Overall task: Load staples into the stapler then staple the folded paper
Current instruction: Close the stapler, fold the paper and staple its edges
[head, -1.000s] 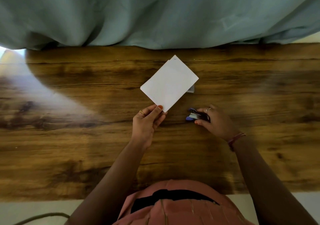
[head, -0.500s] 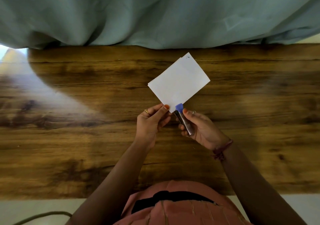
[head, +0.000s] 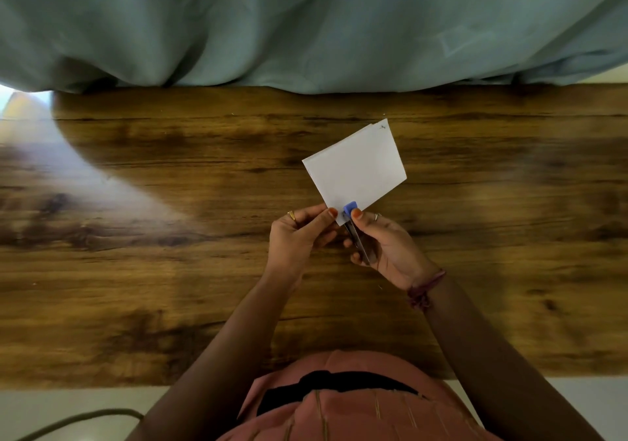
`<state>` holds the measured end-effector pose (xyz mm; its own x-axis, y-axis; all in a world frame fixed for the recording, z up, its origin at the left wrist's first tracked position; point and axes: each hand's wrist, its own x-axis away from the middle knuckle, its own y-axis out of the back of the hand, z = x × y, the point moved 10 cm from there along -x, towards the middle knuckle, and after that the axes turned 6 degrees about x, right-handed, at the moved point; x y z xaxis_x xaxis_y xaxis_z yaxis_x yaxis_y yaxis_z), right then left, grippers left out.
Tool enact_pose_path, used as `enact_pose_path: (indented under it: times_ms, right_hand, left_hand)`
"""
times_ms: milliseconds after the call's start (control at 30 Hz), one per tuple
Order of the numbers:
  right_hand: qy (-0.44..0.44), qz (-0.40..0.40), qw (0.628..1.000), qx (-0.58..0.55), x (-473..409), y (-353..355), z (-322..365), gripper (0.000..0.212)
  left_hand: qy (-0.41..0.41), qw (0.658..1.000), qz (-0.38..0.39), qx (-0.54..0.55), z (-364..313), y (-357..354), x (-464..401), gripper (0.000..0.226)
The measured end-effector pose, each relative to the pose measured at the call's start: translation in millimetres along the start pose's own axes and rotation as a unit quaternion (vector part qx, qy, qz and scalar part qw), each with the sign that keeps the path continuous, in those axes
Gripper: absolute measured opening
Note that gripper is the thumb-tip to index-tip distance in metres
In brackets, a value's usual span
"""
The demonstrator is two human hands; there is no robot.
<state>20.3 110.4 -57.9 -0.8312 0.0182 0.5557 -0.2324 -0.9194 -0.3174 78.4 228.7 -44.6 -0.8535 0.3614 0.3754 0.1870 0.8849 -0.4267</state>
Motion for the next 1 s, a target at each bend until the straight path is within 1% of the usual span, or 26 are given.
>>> enact_pose_path:
  times_ms: [200,233,333,367,467,567,700,767,833,900,1000]
  right_hand:
    - [0.005,-0.011,0.999,0.032,1.3,-1.1,1.5,0.033]
    - [0.009,-0.013,0.999,0.045,1.6,-2.3,2.1,0.032]
    - [0.028,-0.014,0.996,0.084,2.0,-7.8,3.2,0.025]
    - [0.033,-0.016,0.995,0.094,1.8,-8.8,3.0,0.021]
    - [0.044,-0.028,0.993,0.103,1.4,-9.2,3.1,0.016]
    - [0.054,-0.032,0.993,0.103,1.7,-9.9,3.8,0.025]
    - [0.072,-0.045,0.989,0.118,1.3,-9.0,6.1,0.026]
    - [0.081,-0.046,0.989,0.112,1.3,-7.8,9.2,0.028]
    - [0.077,-0.04,0.989,0.116,0.4,-7.6,9.9,0.027]
    - [0.065,-0.033,0.989,0.128,-1.3,-6.7,9.1,0.024]
    - [0.046,-0.019,0.992,0.114,-3.8,-4.5,8.4,0.019]
  left_hand:
    - [0.02,1.0,0.014,-0.005,5.0,1.6,-2.3,0.008]
    - [0.029,0.999,0.025,0.0,7.1,-1.2,-2.3,0.012]
    - [0.041,0.996,0.067,-0.028,12.3,-14.4,-0.2,0.045]
    - [0.038,0.996,0.074,-0.039,12.9,-17.5,0.9,0.05]
    - [0.034,0.997,0.063,-0.038,12.5,-15.9,0.7,0.05]
    - [0.043,0.997,0.052,-0.034,12.1,-13.5,0.0,0.05]
    - [0.042,0.998,0.022,-0.034,11.9,-10.9,0.3,0.048]
    - [0.04,0.999,0.019,-0.027,11.1,-11.9,0.4,0.048]
    - [0.042,0.998,0.028,-0.033,8.5,-13.4,-0.2,0.048]
    - [0.054,0.996,0.056,-0.038,8.7,-16.0,-2.2,0.047]
    - [0.085,0.993,0.085,0.008,8.1,-16.2,-4.6,0.044]
